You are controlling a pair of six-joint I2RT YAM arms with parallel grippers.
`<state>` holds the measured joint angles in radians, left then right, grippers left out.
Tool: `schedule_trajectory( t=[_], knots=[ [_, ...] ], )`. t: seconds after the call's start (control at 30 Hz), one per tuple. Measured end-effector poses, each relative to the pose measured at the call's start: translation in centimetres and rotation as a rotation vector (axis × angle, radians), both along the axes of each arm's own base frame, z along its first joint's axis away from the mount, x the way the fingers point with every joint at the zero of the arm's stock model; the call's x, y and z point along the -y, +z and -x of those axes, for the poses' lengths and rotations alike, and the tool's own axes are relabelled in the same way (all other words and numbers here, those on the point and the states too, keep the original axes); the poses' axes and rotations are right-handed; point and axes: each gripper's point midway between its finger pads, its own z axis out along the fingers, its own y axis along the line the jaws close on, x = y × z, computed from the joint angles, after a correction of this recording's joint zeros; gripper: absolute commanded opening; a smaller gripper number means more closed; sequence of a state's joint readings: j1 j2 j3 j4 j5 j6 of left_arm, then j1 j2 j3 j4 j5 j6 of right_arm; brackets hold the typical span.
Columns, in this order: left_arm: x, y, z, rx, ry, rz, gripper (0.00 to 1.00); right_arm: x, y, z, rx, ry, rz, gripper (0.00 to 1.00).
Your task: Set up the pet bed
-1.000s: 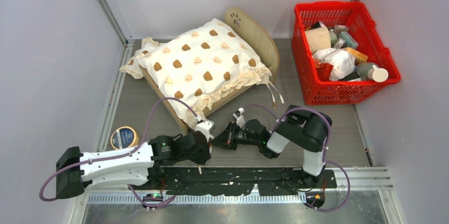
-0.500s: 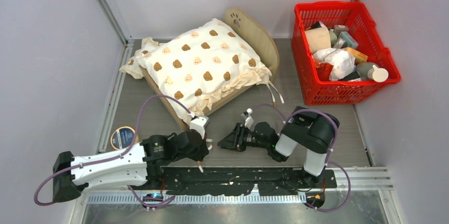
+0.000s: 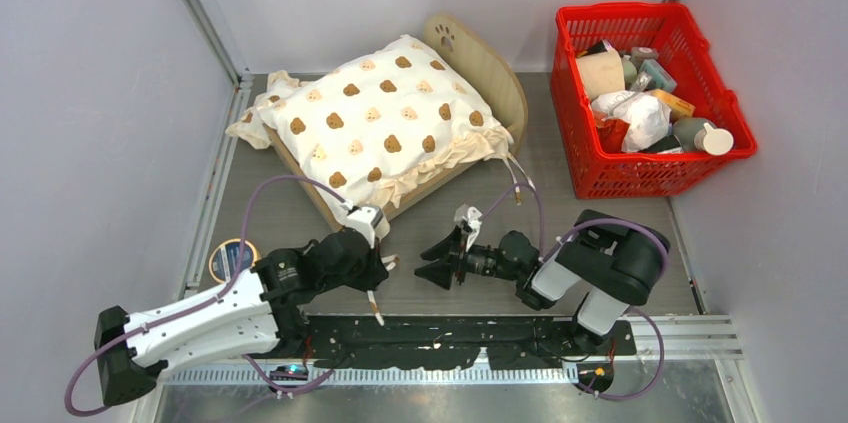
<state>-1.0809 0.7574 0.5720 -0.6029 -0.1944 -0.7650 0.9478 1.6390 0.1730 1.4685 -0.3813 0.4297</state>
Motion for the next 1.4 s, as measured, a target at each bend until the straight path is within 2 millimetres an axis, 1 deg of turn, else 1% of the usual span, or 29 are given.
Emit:
schedule_trajectory(
  t=[0.1,0.17,0.3,0.4,0.53,0.7,0.8,0.97,1.0,1.03,1.07,1.1,1.17,1.2,1.27,1.3,1.33,1.4],
  knots=[
    [-0.2,0.1,-0.2,-0.01,0.001,0.008,0.0,-1.1,-0.7,-0.4,0.088,0.025,0.032,0.57],
    [-0.2,0.0,-0.2,-0.02,-0.002,0.012,0.0,-2.1,-0.7,-0.4,0.15,0.045,0.04,0.57],
    [0.0,-0.2,0.0,-0.046,-0.013,0.014,0.0,-4.0,-0.3,0.5,0.256,0.091,0.038,0.56],
    [0.0,-0.6,0.1,-0.064,-0.022,0.001,0.0,-5.2,-0.6,0.9,0.306,0.108,0.047,0.54],
    [0.0,-0.7,0.1,-0.075,-0.028,-0.003,0.0,-5.8,-1.7,0.8,0.353,0.105,0.08,0.53],
    [0.2,-0.1,-0.2,-0.081,-0.027,0.017,0.0,-5.9,-3.0,0.2,0.412,0.08,0.128,0.53],
    [0.3,0.1,-0.2,-0.088,-0.029,0.028,0.0,-6.2,-3.2,-0.4,0.453,0.062,0.142,0.51],
    [0.5,0.7,-0.3,-0.1,-0.046,0.044,0.0,-6.5,-3.2,-1.4,0.511,0.029,0.161,0.51],
    [0.6,0.7,-0.3,-0.103,-0.047,0.045,0.0,-6.6,-3.2,-1.5,0.521,0.022,0.165,0.49],
    [0.6,0.6,-0.3,-0.108,-0.049,0.044,0.0,-6.6,-3.2,-1.6,0.529,0.016,0.168,0.4],
    [0.5,0.6,-0.3,-0.111,-0.049,0.043,0.0,-6.6,-3.2,-1.7,0.537,0.01,0.171,0.33],
    [0.5,0.5,-0.3,-0.117,-0.05,0.041,0.0,-6.6,-3.2,-1.7,0.546,0.009,0.174,0.19],
    [0.5,0.4,-0.3,-0.124,-0.049,0.039,0.0,-6.6,-3.2,-1.8,0.557,-0.001,0.18,0.07],
    [0.4,0.4,-0.3,-0.126,-0.046,0.038,0.07,-6.6,-3.2,-1.9,0.556,-0.007,0.181,0.06],
    [0.3,0.3,-0.4,-0.125,-0.04,0.033,0.35,-6.6,-3.2,-2.1,0.536,-0.023,0.181,0.05],
    [0.1,0.3,-0.5,-0.122,-0.036,0.025,0.42,-6.5,-3.2,-2.1,0.517,-0.031,0.178,0.05],
    [-0.1,0.3,-0.7,-0.115,-0.029,0.012,0.46,-6.5,-3.2,-2.1,0.49,-0.038,0.173,0.05],
    [-0.6,0.9,-1.3,-0.091,-0.009,-0.011,0.49,-6.5,-3.2,-2.1,0.425,-0.054,0.159,0.05]
  ],
)
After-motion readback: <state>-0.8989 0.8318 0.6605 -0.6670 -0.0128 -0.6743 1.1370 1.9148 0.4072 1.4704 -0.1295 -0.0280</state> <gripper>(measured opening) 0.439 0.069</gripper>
